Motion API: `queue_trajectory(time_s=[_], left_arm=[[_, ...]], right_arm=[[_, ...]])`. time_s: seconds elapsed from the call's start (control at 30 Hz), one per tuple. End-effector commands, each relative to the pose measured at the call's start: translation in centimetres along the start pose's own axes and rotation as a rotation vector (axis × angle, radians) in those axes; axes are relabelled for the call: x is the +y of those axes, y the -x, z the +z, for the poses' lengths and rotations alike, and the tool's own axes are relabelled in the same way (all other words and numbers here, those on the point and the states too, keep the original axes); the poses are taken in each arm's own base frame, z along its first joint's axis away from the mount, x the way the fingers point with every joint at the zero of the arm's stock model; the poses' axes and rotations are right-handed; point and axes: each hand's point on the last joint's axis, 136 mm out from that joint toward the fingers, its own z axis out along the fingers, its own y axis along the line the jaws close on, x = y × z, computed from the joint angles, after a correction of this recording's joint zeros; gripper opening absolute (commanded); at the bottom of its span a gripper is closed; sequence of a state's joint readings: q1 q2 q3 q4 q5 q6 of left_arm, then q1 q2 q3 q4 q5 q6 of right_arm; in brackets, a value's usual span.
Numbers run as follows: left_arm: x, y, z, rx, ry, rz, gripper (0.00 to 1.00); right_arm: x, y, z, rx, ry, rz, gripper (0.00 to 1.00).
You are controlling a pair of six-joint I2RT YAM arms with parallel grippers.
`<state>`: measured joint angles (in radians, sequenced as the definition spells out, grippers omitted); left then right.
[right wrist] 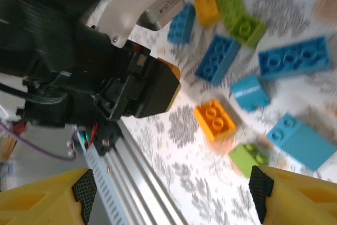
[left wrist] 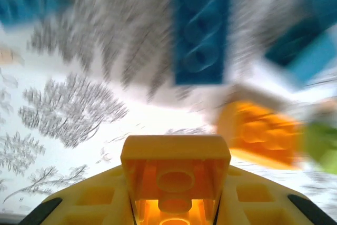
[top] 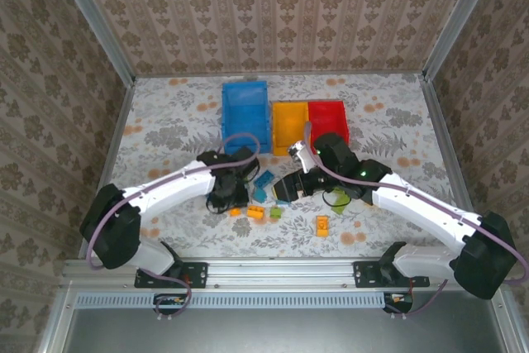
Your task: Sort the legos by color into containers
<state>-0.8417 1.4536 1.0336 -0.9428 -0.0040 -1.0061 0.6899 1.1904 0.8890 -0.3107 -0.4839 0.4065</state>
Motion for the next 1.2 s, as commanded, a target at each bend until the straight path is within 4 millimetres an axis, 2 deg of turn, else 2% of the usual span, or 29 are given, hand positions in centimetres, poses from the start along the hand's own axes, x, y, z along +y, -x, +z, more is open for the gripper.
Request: queue_trajectory(time_s=[0.0,0.13,0.27,0.4,0.53,0.67,0.87,0.93,1.17], left_arm=[[-1.0,4.0,-3.5,-0.113,0.015,0.094,0.20],[-3.8,9.2,-4.4,-0.171,-0.044,0.116,0.20],[-6.0,15.3,-4.9,-0.260,-0.101,0.146,0.20],[-7.5,20.1,-3.7,-0.278,-0.133,0.166,0.20],[-8.3,23.2,-2.1,-0.273,-0.149,0.166,0.20],[-8.9,24.7,0.0,-0.237,-0.181,0.142,0.20],[-9.6,24.4,2.8,-0.174,-0.196,0.137,0.24],[-9.2,24.2,3.4,-0.161,-0.182,0.132,0.29],[-8.3,23.4,3.3,-0.151,-0.163,0.124,0.44]], right_arm=[[0.8,6.5,-2.8,-0.257,-0.038,-0.028,0.80],[-0.9,10.5,-4.8,-0.442,-0.121,-0.005,0.80],[-2.8,13.0,-6.6,-0.580,-0.191,-0.004,0.81],[-4.3,14.0,-6.9,-0.591,-0.233,0.019,0.81],[-5.0,14.0,-6.6,-0.582,-0.244,0.042,0.81],[-5.6,13.6,-6.5,-0.578,-0.260,0.062,0.81],[-6.6,13.2,-6.4,-0.568,-0.288,0.082,0.81],[-6.9,13.0,-6.2,-0.560,-0.294,0.092,0.81],[-9.0,10.8,-6.0,-0.504,-0.376,0.123,0.81]])
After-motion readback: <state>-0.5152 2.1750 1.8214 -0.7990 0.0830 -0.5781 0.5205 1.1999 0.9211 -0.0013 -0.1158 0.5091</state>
